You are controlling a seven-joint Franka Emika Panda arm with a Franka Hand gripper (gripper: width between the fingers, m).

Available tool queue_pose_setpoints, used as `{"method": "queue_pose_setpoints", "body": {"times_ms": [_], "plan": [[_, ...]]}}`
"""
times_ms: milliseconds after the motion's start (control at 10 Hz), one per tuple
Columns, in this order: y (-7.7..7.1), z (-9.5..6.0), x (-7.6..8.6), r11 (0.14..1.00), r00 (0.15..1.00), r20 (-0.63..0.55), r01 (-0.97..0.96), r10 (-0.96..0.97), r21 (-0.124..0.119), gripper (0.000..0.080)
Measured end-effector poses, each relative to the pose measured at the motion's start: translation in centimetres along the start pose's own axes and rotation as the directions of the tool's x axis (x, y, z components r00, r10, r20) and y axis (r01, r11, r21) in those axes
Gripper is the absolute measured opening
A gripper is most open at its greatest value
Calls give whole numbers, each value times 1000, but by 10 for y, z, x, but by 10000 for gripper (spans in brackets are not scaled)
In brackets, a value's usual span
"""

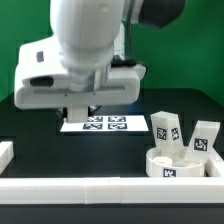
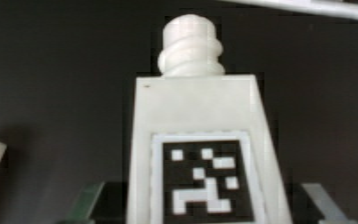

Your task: Assemble stool

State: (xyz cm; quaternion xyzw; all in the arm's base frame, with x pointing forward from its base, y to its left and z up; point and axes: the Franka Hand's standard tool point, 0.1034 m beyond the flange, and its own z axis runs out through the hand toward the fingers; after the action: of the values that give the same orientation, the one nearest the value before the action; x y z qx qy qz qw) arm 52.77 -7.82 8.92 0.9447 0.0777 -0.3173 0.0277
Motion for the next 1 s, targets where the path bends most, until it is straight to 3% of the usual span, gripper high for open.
{"method": "queue_pose_setpoints", "body": {"times_ms": [300,800,900,1000], "plan": [[-25,-26,14,999,974,-226,-8,18,46,337],[-11,-34,28,999,819,-572,-46,37,-2,337],[-15,-37,28,998,778,-625,-64,64,21,337],[-24,-45,29,998,755,-652,-63,67,29,337]]}}
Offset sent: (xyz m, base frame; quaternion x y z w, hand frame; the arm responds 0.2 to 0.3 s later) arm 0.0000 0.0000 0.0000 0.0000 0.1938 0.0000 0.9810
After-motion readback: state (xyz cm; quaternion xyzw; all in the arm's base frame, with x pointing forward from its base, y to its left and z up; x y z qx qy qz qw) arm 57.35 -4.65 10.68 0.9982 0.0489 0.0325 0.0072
